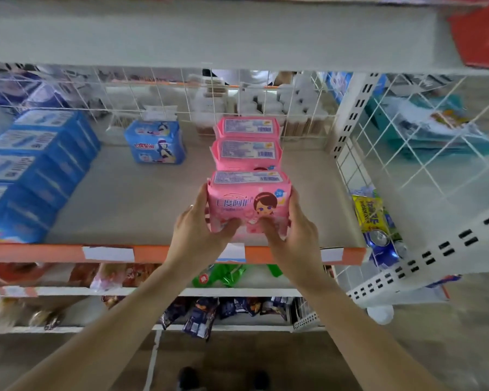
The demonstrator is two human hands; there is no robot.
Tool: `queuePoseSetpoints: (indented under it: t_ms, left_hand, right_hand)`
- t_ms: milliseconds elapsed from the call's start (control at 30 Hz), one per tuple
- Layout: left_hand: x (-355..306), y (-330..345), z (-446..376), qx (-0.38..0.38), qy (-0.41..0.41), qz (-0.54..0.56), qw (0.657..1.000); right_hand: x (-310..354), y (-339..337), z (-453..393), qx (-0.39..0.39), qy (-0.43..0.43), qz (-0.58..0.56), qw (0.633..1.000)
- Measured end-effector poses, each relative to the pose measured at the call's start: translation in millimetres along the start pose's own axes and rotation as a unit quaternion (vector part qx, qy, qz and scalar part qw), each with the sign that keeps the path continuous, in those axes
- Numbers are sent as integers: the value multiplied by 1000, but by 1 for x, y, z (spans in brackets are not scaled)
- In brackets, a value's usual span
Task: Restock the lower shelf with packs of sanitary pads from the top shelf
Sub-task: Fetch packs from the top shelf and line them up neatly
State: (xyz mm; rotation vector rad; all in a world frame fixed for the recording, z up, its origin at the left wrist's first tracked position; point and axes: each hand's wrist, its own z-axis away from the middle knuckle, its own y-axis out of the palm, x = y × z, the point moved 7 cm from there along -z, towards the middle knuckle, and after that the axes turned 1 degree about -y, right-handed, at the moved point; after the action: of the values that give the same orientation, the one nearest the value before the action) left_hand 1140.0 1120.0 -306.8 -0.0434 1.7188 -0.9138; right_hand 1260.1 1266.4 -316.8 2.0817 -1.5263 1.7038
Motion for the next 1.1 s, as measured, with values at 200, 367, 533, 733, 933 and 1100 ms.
queuePoseSetpoints:
  t_ms: [200, 367, 533, 733, 933, 1100]
  left_hand:
    - [1, 3, -11, 22, 2, 22, 1000]
    - [6, 5, -21, 22, 6, 36, 999]
    - [12, 6, -24, 17, 21, 39, 999]
    - [17, 6, -30, 18, 27, 40, 999]
    - [22, 12, -35, 15, 27, 61, 998]
    - [33, 18, -40, 13, 8, 74, 997]
  right_hand:
    - [-10, 3, -2, -8, 15, -15, 1000]
    - [-15, 2, -12, -7, -2, 0, 1000]
    - [-23, 5, -13, -8, -3, 3, 1000]
    - [-33, 9, -18, 12, -4, 3, 1000]
    - [-42, 8, -22, -3, -4, 20, 1000]
    - [-54, 10, -24, 11, 8, 29, 1000]
